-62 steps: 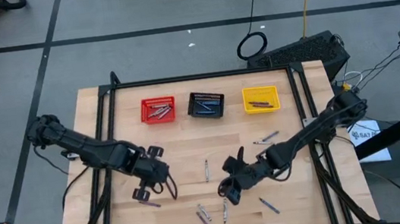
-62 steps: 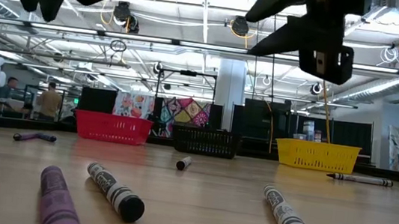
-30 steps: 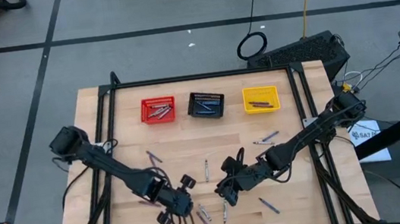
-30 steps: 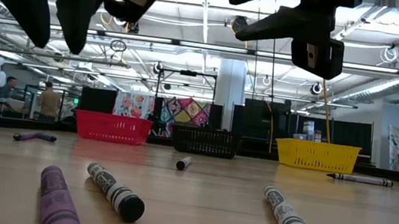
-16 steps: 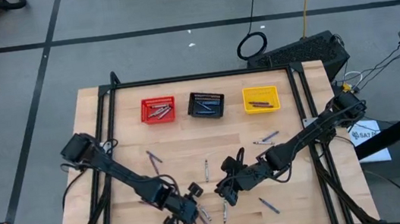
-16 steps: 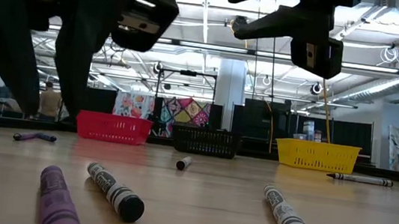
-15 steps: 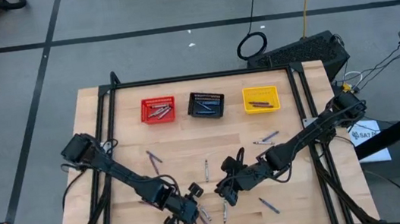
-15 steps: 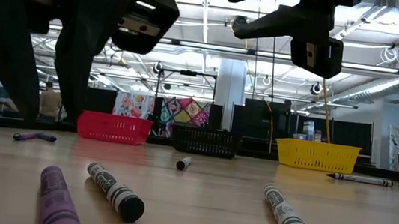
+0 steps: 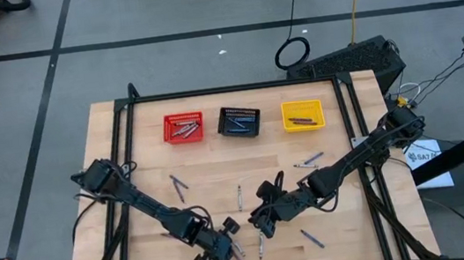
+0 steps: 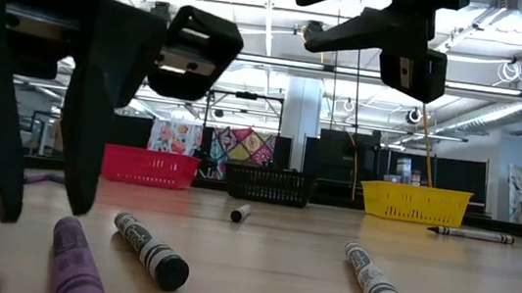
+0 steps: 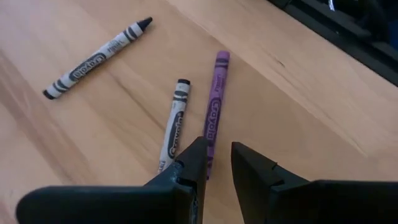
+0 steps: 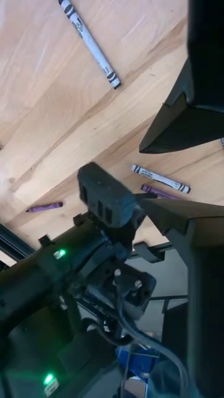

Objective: Sort crayons
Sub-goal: Put the violet crayon into the yellow bin

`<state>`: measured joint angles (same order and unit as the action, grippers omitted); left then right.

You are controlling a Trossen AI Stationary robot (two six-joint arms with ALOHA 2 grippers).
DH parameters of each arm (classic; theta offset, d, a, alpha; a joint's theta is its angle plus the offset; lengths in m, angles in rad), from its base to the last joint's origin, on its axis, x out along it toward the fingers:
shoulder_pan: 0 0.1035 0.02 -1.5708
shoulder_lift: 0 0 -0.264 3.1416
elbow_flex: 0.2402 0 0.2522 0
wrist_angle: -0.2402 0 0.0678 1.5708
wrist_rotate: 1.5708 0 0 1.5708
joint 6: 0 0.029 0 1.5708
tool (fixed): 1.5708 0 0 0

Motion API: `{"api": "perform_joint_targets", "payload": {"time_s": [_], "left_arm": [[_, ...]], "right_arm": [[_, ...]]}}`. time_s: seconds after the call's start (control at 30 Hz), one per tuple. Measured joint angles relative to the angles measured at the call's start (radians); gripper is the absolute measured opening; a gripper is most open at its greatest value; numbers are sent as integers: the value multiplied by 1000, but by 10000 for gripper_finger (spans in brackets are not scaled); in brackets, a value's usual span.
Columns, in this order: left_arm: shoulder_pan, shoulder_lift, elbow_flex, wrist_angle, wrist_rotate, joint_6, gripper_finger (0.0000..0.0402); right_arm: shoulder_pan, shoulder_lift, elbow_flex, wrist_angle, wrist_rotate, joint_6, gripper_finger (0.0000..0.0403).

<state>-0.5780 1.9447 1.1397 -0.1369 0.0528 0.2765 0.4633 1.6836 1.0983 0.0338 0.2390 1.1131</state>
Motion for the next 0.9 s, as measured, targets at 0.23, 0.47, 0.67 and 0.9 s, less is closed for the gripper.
{"api": "perform_joint_targets", "payload": {"time_s": [0.23, 0.47, 0.67, 0.9], "left_arm": [[5, 23, 0, 44, 0, 19, 77], [19, 42, 1, 44, -1, 10, 77], [29, 52, 4, 9, 7, -8, 74], [28, 52, 5, -36, 36, -7, 14]], "right_arm": [[0, 0, 0, 0, 0, 0, 114], [0, 0, 0, 0, 0, -1, 114], [1, 0, 0, 0, 0, -4, 114], [1, 0, 0, 0, 0, -20, 114]]}}
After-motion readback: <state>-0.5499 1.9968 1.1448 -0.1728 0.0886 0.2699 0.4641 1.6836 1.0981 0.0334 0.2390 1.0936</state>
